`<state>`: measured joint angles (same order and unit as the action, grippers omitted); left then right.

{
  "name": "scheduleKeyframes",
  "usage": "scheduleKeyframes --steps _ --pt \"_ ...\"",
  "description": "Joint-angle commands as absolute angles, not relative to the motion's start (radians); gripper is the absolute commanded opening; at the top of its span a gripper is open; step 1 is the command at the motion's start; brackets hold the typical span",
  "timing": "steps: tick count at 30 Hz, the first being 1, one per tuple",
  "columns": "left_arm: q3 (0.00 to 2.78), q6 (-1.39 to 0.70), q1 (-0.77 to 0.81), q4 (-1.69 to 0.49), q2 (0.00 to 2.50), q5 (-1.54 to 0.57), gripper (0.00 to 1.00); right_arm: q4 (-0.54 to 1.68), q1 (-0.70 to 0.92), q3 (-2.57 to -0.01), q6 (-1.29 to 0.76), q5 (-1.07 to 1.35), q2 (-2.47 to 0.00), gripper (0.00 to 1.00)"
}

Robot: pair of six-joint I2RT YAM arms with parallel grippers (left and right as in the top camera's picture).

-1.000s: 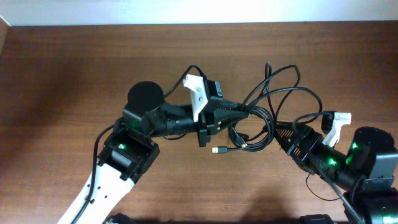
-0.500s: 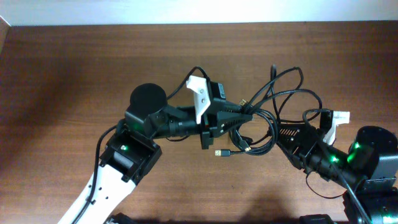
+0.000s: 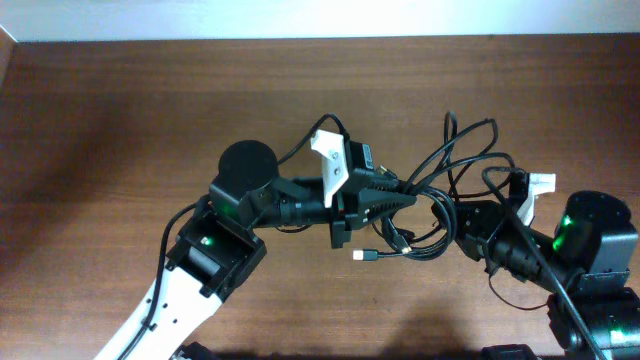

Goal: Untangle cables

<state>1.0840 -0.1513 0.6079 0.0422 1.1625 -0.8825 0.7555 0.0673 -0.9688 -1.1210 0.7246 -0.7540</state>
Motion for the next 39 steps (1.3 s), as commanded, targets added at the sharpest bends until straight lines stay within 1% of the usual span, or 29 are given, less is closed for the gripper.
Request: scheduleKeyframes --steps 1,7,10,12,15,24,28,29,30,31,32,33,34,35,39 --pt "1.096 -0.160 0.612 0.053 1.166 -0.864 0.00 0.755 0.072 -0.972 -1.090 0.725 -0.753 0.04" --pt "1.096 -0.161 0.607 0.052 1.166 -0.865 0.00 0.764 0.072 -0.972 -1.023 0.636 -0.753 0.04" --pt "1.096 -0.168 0.586 0.052 1.166 -0.881 0.00 0.787 0.072 -0.972 -0.930 0.488 -0.753 0.04" --pt "1.096 -0.172 0.568 0.051 1.166 -0.903 0.00 0.830 0.072 -0.972 -0.920 0.363 -0.753 0.04" --pt "1.096 -0.194 0.543 0.044 1.165 -0.902 0.00 0.866 0.072 -0.972 -0.904 0.259 -0.753 0.04" --pt "1.096 -0.198 0.511 0.033 1.165 -0.903 0.00 0.934 0.071 -0.972 -0.867 0.138 -0.753 0.04" --pt "1.096 -0.198 0.511 0.033 1.165 -0.902 0.00 0.952 0.071 -0.972 -0.867 0.120 -0.753 0.04" --pt "1.096 -0.198 0.511 0.031 1.165 -0.902 0.00 0.958 0.071 -0.972 -0.867 0.126 -0.753 0.06" --pt "1.096 -0.197 0.511 0.029 1.165 -0.902 0.00 0.963 0.071 -0.972 -0.867 0.133 -0.753 0.21" --pt "1.096 -0.197 0.511 0.025 1.165 -0.902 0.00 0.966 0.071 -0.972 -0.867 0.143 -0.753 0.41" --pt "1.096 -0.197 0.511 0.022 1.165 -0.902 0.00 0.968 0.071 -0.972 -0.863 0.154 -0.753 0.72" --pt "1.096 -0.197 0.511 0.022 1.165 -0.902 0.00 0.969 0.071 -0.972 -0.847 0.175 -0.753 0.86" --pt "1.096 -0.197 0.511 0.022 1.165 -0.901 0.00 0.969 0.071 -0.972 -0.832 0.192 -0.753 0.97" --pt "1.096 -0.197 0.511 0.022 1.165 -0.897 0.00 0.969 0.071 -0.972 -0.811 0.220 -0.753 0.99" --pt "1.096 -0.198 0.511 0.021 1.165 -0.871 0.00 0.970 0.071 -0.972 -0.736 0.323 -0.753 0.99"
